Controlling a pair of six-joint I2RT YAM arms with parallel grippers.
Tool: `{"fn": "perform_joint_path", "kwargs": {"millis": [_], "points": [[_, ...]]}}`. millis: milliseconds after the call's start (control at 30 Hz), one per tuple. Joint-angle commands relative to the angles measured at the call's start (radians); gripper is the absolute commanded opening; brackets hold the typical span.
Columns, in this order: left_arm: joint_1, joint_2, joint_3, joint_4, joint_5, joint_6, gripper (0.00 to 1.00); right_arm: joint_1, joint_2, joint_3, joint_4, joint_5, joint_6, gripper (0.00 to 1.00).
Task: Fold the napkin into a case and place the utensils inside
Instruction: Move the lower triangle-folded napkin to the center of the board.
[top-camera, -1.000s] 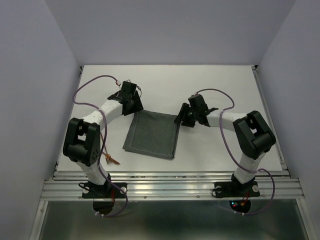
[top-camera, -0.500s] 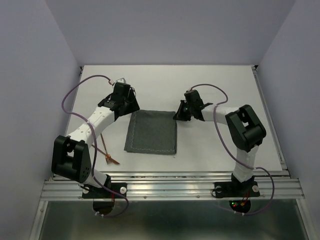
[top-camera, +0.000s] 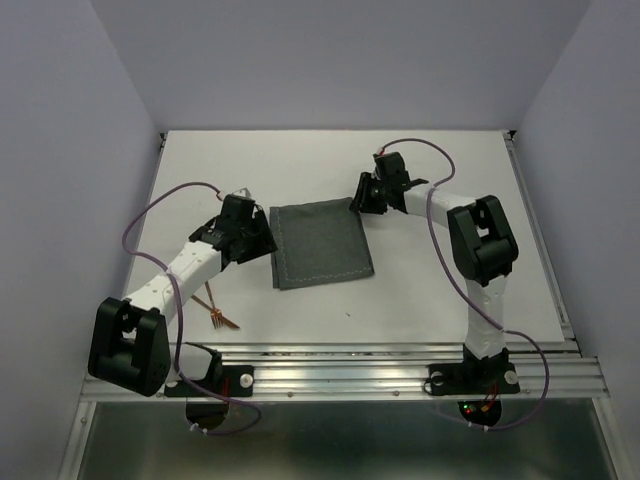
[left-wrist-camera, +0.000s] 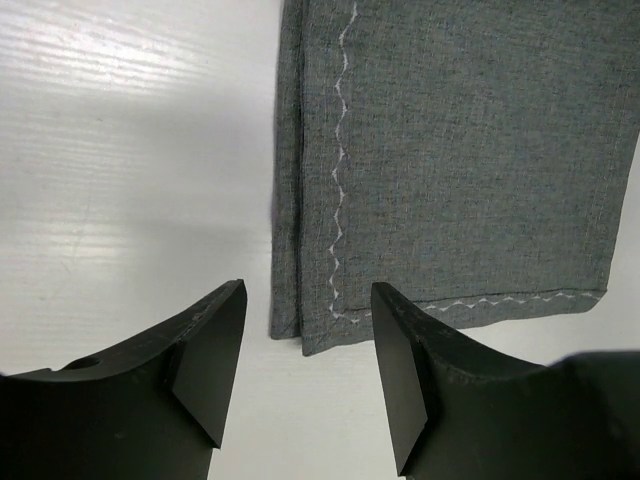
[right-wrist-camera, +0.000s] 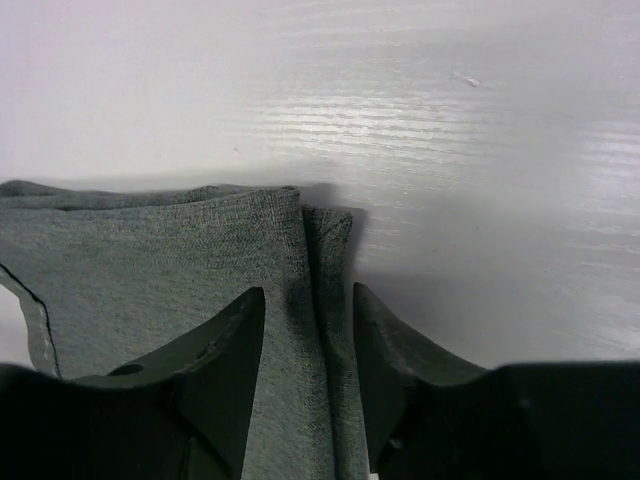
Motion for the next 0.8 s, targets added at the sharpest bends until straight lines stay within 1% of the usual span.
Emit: {"fn": "perform_joint_path", "kwargs": {"millis": [0,67,133,167,267,300,367,400,433,467,567,600,667,700,767], "points": [[-0.004,-0.068,-0.031,0.007,0.005,-0.02,0.64,0.002,-0.058,0.029,-0.049,0.013,-0.028,0.5],[-0.004,-0.078,-0.044,0.007,0.002,-0.023,0.64,0.002,-0.119,-0.02,-0.052,0.04,-0.008,0.54],[-0.004,-0.081,-0.051,0.008,0.001,-0.028,0.64,0.002,-0.168,-0.066,-0.052,0.057,0.008,0.54],[-0.004,-0.078,-0.057,0.011,0.001,-0.03,0.64,0.002,-0.217,-0.12,-0.052,0.065,0.014,0.54],[-0.004,-0.069,-0.069,0.022,0.002,-0.031,0.64,0.002,-0.296,-0.216,-0.04,0.051,0.035,0.52],[-0.004,-0.062,-0.072,0.028,0.004,-0.031,0.64,0.002,-0.35,-0.288,-0.026,0.048,0.043,0.48],[-0.005,-0.055,-0.081,0.036,0.01,-0.033,0.63,0.002,-0.412,-0.37,0.0,0.021,0.071,0.45],[-0.007,-0.051,-0.083,0.042,0.011,-0.034,0.62,0.014,-0.464,-0.439,0.009,0.018,0.08,0.39],[-0.007,-0.049,-0.084,0.046,0.016,-0.037,0.61,0.034,-0.487,-0.468,0.011,0.019,0.094,0.36],[-0.009,-0.045,-0.084,0.049,0.019,-0.04,0.6,0.046,-0.51,-0.494,0.008,0.021,0.101,0.3],[-0.015,-0.034,-0.077,0.068,0.031,-0.042,0.55,0.093,-0.579,-0.568,0.011,0.019,0.127,0.2],[-0.019,-0.02,-0.074,0.077,0.033,-0.043,0.51,0.107,-0.589,-0.588,0.016,0.019,0.134,0.16],[-0.022,0.01,-0.064,0.086,0.033,-0.043,0.46,0.138,-0.6,-0.599,0.019,0.016,0.146,0.13],[-0.025,0.023,-0.061,0.1,0.033,-0.046,0.39,0.138,-0.6,-0.603,0.023,0.016,0.15,0.12],[-0.025,0.056,-0.052,0.117,0.037,-0.049,0.32,0.147,-0.578,-0.603,0.034,0.024,0.152,0.11]]}}
